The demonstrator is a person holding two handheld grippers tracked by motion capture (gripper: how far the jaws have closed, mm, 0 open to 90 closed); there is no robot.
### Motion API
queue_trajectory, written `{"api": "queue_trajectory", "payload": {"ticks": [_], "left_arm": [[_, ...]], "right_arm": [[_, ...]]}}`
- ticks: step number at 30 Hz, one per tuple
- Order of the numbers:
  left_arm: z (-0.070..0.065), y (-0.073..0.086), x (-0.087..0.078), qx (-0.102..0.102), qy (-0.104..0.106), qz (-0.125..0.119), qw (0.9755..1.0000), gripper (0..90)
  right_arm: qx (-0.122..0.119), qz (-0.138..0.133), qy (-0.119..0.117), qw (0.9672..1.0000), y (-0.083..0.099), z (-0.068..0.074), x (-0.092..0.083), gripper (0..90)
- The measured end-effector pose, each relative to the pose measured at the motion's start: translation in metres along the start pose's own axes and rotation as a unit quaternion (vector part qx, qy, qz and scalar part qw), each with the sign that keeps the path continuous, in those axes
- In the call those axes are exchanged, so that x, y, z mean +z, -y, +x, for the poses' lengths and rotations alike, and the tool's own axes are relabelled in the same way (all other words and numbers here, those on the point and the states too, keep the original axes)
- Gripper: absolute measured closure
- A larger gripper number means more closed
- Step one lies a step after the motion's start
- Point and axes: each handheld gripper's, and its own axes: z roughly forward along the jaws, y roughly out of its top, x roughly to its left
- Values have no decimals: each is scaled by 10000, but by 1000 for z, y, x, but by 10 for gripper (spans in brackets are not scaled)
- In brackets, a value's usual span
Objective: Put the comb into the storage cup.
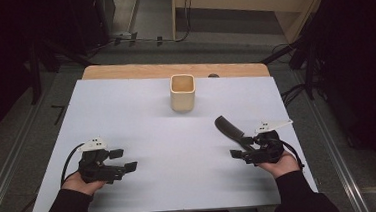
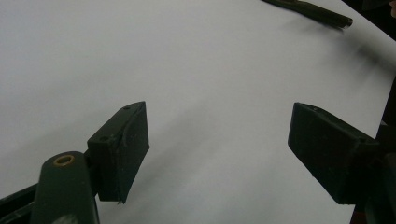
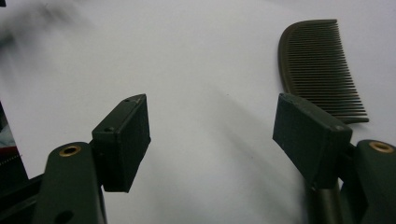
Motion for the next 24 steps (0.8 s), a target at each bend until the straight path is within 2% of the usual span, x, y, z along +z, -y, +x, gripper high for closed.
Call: {"api": "queue_trajectory", "payload": {"ticks": [10,16,24], "left_arm": [[0,0,0,-3,6,-4,10000,212],[0,0,0,4,17,-9,10000,212],[0,0,0,7,13,-2,10000,212]], "right_arm": [[42,-168,208,9996,2,-12,-13,254],[-50,-233,407,9989,4,-22,-21,254],[56,-349,576,9977,8,-35,-33,251]]}}
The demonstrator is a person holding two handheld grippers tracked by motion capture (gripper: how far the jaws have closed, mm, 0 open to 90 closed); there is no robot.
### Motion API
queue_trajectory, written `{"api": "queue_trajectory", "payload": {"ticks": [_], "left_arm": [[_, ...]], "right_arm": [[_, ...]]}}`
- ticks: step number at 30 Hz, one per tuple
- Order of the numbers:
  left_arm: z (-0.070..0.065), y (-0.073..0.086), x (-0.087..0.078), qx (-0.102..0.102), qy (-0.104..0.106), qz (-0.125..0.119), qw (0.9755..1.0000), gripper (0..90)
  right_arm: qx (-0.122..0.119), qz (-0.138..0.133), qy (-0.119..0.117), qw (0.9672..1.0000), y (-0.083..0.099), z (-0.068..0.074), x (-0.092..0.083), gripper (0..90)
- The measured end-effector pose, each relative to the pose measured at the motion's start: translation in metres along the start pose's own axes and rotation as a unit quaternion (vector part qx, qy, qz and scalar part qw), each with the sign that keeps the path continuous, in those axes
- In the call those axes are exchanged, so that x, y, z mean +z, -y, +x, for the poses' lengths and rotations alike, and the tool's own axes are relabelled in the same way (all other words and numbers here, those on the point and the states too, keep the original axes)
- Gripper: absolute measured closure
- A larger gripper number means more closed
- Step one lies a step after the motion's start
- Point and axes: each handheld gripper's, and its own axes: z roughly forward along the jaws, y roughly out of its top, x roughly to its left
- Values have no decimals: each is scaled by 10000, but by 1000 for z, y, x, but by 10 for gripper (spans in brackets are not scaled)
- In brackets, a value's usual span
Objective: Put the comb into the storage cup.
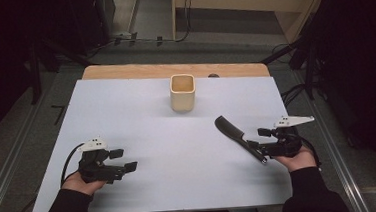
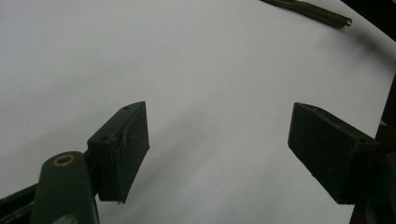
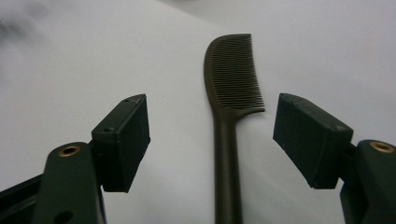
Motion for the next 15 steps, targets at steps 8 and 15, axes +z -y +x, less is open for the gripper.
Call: {"api": "queue_trajectory", "payload": {"ticks": [8,15], "left_arm": [[0,0,1,-7,7,-12,10000,212],[0,0,1,5,6,16,10000,212]], "right_arm": [[66,-38,35,10000,0,-6,-3,251],[82,-62,6,9999,-1,-10,0,248]]}}
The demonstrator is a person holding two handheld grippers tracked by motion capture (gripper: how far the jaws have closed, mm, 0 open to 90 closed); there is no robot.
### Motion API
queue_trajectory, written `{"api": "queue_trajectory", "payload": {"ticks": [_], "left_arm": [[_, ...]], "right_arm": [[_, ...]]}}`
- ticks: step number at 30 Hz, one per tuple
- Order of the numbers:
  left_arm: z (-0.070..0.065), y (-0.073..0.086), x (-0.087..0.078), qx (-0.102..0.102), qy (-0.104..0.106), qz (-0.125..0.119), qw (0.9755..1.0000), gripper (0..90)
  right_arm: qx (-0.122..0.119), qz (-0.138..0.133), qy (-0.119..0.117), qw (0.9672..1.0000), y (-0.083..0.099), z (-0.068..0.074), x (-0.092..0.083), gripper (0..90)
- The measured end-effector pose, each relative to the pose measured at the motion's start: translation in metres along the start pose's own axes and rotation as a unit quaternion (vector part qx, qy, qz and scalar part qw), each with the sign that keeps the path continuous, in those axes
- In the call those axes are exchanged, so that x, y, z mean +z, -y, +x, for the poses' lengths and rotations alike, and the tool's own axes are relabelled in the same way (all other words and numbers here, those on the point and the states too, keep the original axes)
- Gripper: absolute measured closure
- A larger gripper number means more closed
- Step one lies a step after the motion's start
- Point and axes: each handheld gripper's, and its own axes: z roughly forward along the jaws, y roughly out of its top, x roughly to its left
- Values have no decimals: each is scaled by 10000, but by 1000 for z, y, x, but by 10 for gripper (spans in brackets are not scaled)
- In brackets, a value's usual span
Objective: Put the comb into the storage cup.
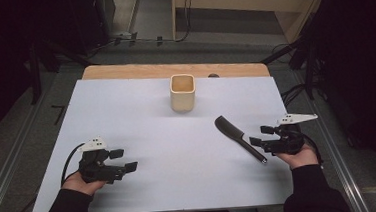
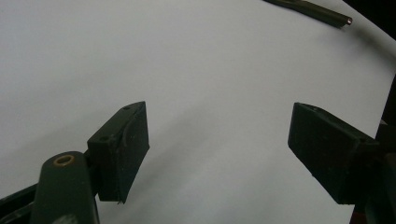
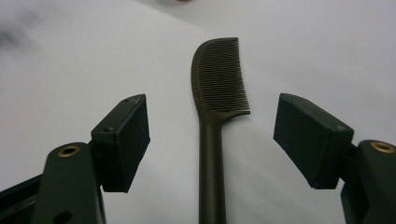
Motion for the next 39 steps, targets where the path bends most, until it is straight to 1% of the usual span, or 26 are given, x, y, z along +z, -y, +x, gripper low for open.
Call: {"api": "queue_trajectory", "payload": {"ticks": [2,8,10,15,18,20,22,26,29,30,34,37,39], "left_arm": [[0,0,0,0,-4,-17,10000,212],[1,0,-1,-13,-33,-22,10000,212],[1,0,-2,-22,-40,-34,10000,212],[2,-2,0,-4,-14,-45,10000,212],[2,-5,3,14,14,-47,10000,213],[3,-7,4,43,32,-30,10000,212],[4,-9,6,33,46,-44,10000,212],[4,-12,9,40,90,-53,9999,212],[5,-14,11,57,115,-53,9999,212],[5,-15,12,59,120,-43,9999,212],[7,-17,13,22,119,-68,9999,212],[7,-19,14,-30,141,-73,9999,212],[7,-20,15,-21,154,-75,9999,212]], "right_arm": [[1,-16,-6,10000,0,0,1,249],[-92,96,72,9999,5,3,3,249],[-59,89,63,9999,6,3,4,251],[45,139,129,9998,15,1,6,257],[97,164,205,9996,20,0,8,258],[90,182,240,9995,22,0,8,261],[118,157,221,9996,25,1,9,263],[39,256,225,9994,30,3,12,273],[22,290,239,9993,33,3,13,273],[53,290,256,9992,34,4,14,273],[47,377,276,9989,37,4,17,279],[97,425,280,9987,41,3,18,296],[99,481,296,9984,44,2,20,305]]}}
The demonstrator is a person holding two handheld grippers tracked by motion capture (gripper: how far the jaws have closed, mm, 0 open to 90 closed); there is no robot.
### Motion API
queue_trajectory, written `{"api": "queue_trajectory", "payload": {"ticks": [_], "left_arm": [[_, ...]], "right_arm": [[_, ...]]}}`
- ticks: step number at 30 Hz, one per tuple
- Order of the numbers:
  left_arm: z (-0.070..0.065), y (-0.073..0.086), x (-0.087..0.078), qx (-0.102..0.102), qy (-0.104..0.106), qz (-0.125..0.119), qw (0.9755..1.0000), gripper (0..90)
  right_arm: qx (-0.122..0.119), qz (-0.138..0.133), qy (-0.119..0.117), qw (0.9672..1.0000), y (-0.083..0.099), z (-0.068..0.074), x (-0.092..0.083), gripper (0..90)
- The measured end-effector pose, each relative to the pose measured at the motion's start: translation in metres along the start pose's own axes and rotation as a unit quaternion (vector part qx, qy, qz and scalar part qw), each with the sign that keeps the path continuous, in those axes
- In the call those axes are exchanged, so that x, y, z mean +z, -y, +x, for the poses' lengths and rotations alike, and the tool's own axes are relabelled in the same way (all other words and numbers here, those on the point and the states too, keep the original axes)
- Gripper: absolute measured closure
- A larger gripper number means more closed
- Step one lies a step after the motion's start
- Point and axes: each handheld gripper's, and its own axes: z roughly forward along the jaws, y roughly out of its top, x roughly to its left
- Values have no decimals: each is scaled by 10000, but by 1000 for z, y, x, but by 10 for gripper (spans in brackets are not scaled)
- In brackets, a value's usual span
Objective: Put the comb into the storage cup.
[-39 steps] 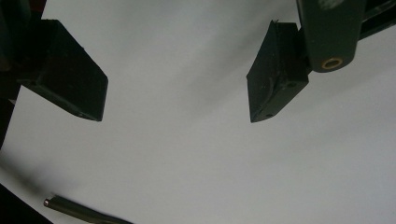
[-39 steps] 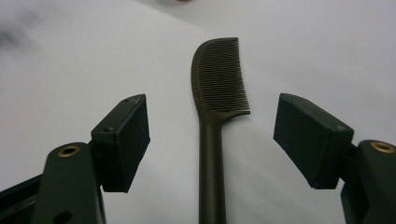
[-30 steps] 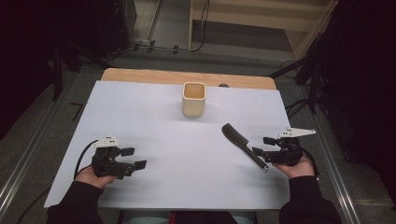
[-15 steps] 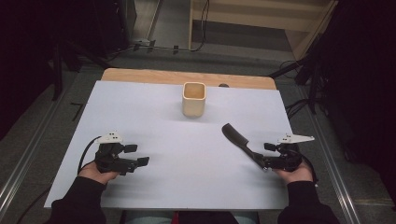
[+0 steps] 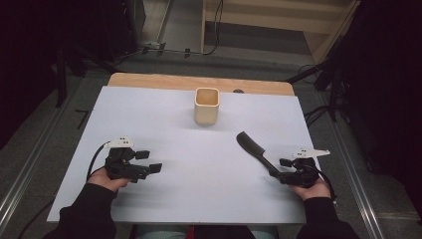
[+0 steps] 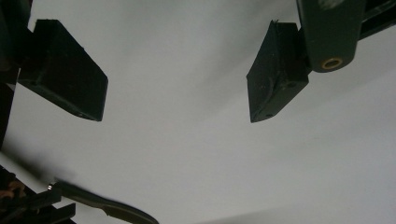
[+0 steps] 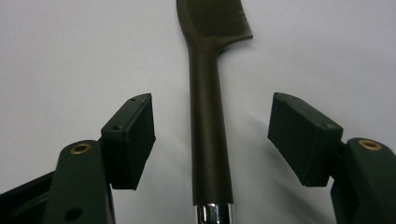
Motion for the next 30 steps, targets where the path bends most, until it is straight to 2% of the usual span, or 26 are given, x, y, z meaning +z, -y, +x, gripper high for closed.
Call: {"api": "queue_trajectory", "payload": {"ticks": [3,7,11,13,18,23,26,27,30], "left_arm": [[0,-1,1,24,-9,20,10000,212],[0,-2,2,14,0,18,10000,212],[0,-2,2,17,-11,29,10000,212],[0,-2,2,21,-1,40,10000,212],[0,-2,2,28,-50,13,10000,212],[-1,-1,2,29,-40,31,10000,213],[0,-2,2,33,-52,19,10000,213],[0,-2,2,26,-62,-4,10000,214],[0,-2,1,33,-70,-2,10000,222]], "right_arm": [[-25,149,35,9999,4,-1,3,316],[26,19,51,10000,8,-3,3,366],[-256,13,309,9992,11,4,3,413],[-376,39,413,9984,11,7,3,464],[-440,16,402,9982,12,9,4,552],[-339,-13,378,9987,12,8,3,668],[-325,14,318,9990,12,7,2,690],[-394,45,325,9987,11,8,2,696],[-376,123,354,9986,9,9,2,699]]}}
